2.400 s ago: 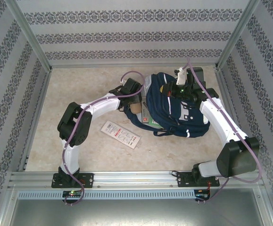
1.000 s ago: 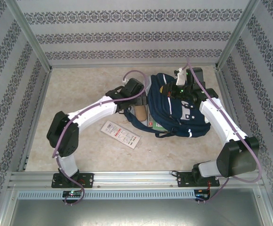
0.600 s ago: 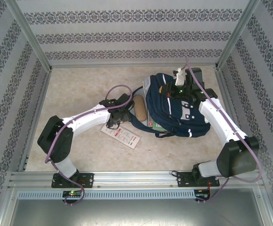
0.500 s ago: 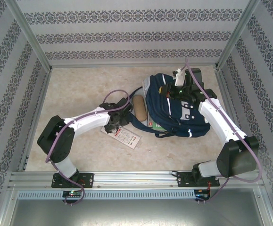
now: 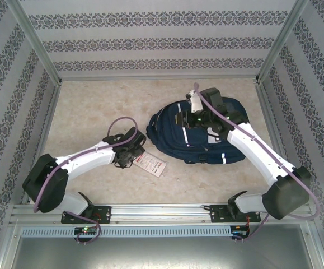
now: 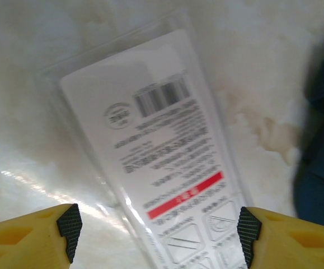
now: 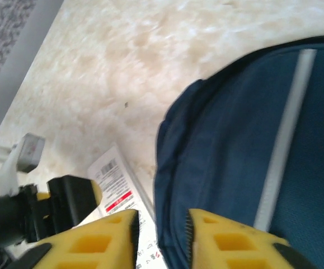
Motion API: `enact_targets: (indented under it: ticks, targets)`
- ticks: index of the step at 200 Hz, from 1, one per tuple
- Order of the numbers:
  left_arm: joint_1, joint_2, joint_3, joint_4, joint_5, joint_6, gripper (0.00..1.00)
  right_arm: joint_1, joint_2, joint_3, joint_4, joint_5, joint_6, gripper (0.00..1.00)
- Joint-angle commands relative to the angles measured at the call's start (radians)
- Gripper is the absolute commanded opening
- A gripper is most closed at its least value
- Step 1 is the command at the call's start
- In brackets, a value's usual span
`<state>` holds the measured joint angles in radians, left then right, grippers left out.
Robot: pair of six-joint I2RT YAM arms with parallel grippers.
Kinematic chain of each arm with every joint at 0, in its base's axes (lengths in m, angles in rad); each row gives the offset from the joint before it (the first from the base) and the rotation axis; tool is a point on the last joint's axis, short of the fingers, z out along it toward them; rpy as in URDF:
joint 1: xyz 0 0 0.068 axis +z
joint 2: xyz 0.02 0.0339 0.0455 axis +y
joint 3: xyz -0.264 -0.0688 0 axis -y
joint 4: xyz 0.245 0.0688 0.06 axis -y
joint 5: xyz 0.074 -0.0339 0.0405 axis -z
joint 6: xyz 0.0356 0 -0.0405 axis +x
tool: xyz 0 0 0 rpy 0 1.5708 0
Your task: Pack the student bag
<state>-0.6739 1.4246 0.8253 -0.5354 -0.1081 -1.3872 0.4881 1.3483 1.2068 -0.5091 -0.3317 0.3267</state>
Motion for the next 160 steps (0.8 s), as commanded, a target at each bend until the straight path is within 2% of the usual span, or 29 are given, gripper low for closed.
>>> enact_targets:
  ticks: [1, 16, 42, 109, 160]
  targets:
    - [0.001, -0.058, -0.076, 0.14, -0.011, -0.035, 0.74, 0.092, 0.039, 0.017, -0.027, 0.012, -0.036, 0.2]
    - [0.001, -0.086, -0.13, 0.219, -0.009, -0.027, 0.73, 0.154, 0.079, -0.003, -0.009, 0.01, -0.024, 0.11]
    - [-0.006, -0.094, -0.207, 0.372, 0.015, -0.015, 0.7, 0.213, 0.161, -0.072, 0.073, -0.022, 0.037, 0.02]
    - [-0.029, -0.071, -0.32, 0.593, 0.005, -0.005, 0.67, 0.266, 0.41, -0.106, 0.181, 0.0, 0.097, 0.0]
    - [-0.043, -0.026, -0.323, 0.606, 0.004, -0.026, 0.67, 0.301, 0.529, -0.081, 0.181, 0.11, 0.107, 0.0]
